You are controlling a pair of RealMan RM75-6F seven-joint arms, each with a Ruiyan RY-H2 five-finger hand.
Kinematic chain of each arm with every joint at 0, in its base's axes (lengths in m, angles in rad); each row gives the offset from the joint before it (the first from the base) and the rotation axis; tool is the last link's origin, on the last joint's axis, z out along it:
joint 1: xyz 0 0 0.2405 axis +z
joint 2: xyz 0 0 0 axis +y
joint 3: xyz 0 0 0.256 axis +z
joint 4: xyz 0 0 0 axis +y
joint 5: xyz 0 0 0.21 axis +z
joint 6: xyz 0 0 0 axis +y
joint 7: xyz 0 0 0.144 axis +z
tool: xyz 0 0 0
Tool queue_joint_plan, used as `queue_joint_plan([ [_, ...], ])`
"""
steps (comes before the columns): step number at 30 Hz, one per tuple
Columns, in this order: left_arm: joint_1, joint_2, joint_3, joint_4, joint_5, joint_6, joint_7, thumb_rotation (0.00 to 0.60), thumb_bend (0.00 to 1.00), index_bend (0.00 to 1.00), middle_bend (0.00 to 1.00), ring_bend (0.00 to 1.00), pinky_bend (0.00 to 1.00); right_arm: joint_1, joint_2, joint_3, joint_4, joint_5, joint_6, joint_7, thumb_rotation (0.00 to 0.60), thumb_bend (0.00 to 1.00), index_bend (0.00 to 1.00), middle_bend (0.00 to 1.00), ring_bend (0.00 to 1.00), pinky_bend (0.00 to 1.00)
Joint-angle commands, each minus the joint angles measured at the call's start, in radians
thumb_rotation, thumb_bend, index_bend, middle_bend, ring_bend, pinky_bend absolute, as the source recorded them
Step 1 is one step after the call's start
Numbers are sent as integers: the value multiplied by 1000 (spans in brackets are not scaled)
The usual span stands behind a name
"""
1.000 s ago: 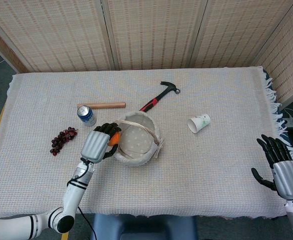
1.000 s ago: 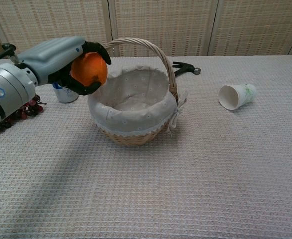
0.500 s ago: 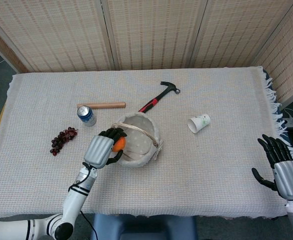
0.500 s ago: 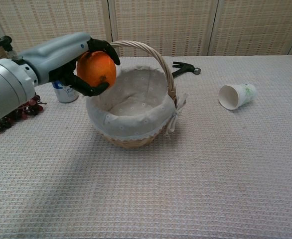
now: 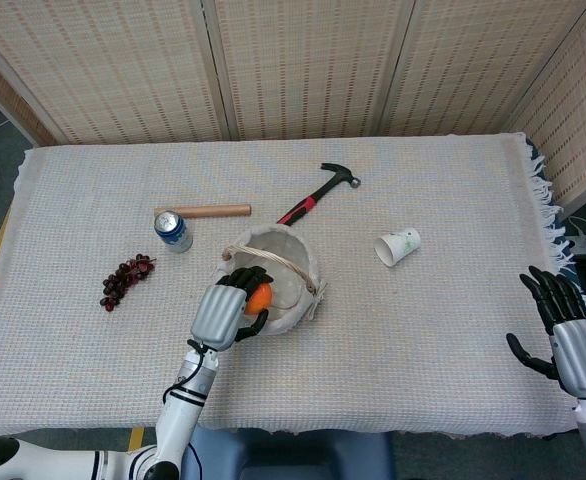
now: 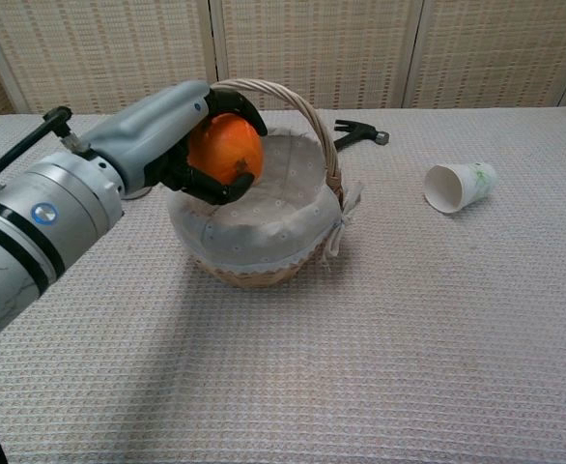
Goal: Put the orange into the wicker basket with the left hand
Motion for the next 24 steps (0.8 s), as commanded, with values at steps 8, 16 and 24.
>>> queue_joint_plan([
  [8,1,55,21,-24,-19,-66,-32,600,409,44,161,243,398,0,-2,5,4,4,4,3,600,222,20,0,0,37],
  [16,0,100,20,-69,-43,-97,-49,600,384,0,0,100,244,0,-4,3,4,5,0,-6,600,222,20,0,0,37],
  [24,4,132,26,-86,-53,-94,-43,600,367,0,0,62,205,1,-2,3,3,6,-2,-5,600,222,21,0,0,37],
])
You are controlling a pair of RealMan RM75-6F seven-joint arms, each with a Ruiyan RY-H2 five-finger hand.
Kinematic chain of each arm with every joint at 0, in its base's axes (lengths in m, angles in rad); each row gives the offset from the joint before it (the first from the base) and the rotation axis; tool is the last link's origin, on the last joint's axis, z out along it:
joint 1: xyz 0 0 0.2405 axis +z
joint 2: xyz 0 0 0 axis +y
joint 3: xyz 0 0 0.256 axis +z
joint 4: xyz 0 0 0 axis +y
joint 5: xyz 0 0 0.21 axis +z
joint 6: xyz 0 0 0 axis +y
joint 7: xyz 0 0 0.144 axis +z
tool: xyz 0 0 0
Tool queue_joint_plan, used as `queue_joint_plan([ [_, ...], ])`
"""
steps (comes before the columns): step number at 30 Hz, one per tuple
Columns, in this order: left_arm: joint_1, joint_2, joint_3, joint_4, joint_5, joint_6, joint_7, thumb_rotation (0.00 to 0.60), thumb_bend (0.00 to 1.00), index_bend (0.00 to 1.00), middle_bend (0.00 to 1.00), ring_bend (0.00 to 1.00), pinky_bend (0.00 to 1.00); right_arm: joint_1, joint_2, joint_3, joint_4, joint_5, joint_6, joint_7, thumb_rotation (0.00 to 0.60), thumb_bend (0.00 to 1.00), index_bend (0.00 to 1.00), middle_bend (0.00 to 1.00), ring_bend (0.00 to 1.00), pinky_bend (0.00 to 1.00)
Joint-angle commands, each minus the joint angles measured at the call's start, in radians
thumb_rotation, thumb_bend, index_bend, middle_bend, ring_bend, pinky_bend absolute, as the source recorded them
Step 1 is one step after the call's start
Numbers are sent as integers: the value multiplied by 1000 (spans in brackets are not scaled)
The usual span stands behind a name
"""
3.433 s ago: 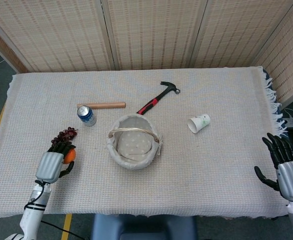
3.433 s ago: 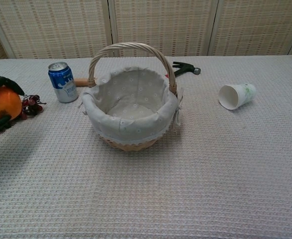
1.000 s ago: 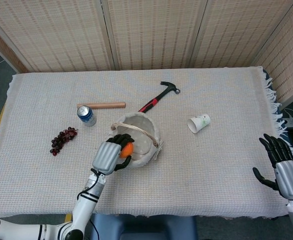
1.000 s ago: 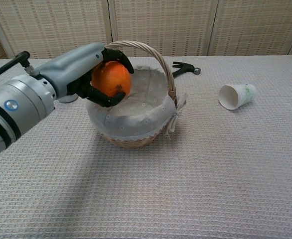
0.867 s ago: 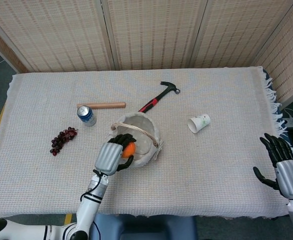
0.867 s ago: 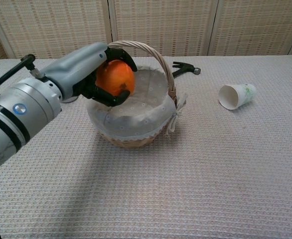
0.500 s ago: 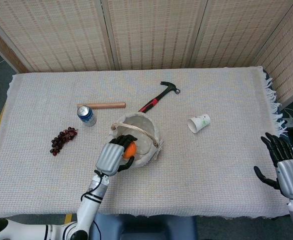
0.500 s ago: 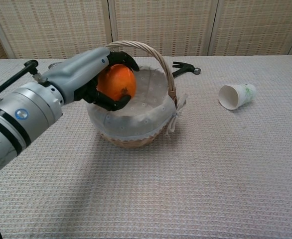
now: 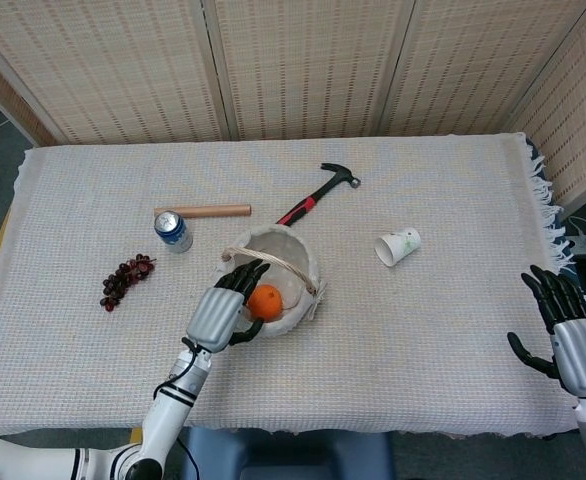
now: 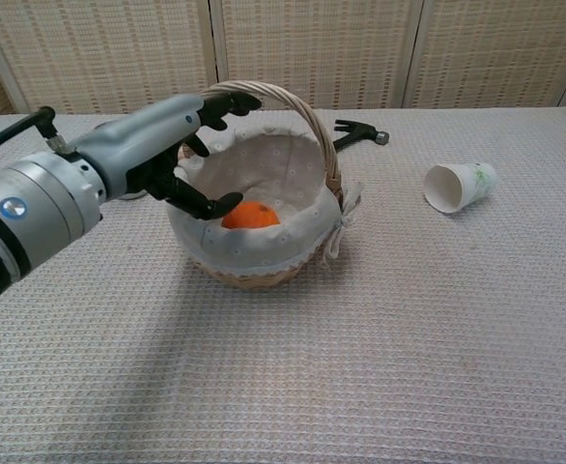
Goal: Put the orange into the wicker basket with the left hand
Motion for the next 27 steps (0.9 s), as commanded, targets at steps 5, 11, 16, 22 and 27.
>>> queue_joint_plan([
  [5,41,126,65,-18,54,25,35,600,362,0,0,62,205,2,5,-4,-3,-2,-8,4,600,223,21,0,0,37],
  [11,149,330,179,-37,159,78,-54,600,359,0,0,63,207,7,4,-13,-8,-4,-29,-23,600,223,25,0,0,37],
  [16,239,464,281,13,268,125,-159,600,367,7,35,63,206,4,0,-16,-11,-10,-24,-37,600,223,28,0,0,37],
  [22,339,512,347,105,348,200,-301,600,369,53,92,63,193,-2,-9,-16,-6,-14,-8,-46,600,223,33,0,0,37],
  [27,390,501,349,155,360,235,-343,600,372,85,117,74,185,-3,-18,-16,-2,-14,-6,-63,600,222,35,0,0,37],
])
